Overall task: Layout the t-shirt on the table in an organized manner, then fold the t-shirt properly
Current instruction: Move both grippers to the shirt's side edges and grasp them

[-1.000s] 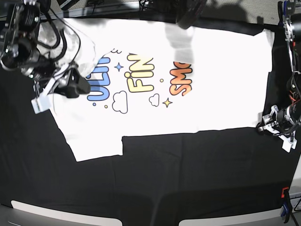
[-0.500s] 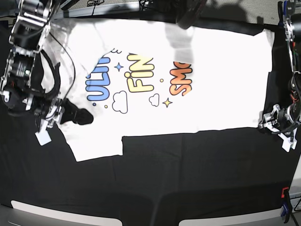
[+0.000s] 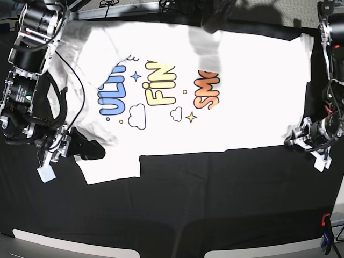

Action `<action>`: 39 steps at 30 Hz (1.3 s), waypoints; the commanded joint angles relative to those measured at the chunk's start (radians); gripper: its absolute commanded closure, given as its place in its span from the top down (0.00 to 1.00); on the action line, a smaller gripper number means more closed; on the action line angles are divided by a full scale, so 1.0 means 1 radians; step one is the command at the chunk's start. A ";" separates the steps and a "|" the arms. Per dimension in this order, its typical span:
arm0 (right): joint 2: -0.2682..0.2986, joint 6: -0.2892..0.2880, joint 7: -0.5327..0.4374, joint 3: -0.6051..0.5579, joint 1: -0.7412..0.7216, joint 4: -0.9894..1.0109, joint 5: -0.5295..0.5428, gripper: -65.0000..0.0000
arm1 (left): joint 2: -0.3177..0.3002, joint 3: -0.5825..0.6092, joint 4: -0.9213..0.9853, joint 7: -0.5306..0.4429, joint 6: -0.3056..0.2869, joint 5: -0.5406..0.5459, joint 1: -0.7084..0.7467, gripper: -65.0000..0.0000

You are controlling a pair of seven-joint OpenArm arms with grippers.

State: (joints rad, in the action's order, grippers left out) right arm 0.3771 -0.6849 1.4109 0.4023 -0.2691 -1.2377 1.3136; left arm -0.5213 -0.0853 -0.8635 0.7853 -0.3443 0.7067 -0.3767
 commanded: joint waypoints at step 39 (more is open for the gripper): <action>0.013 0.044 -0.681 0.004 -0.058 -0.012 -0.874 0.41 | 0.028 -0.006 0.013 0.006 -0.042 -0.022 0.005 0.00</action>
State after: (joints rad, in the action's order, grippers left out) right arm 0.3759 -0.6334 0.7658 0.4026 -0.2897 -1.2316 0.4137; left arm -0.4774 -0.0902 -0.8417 0.7914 -0.3893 0.6838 -0.3523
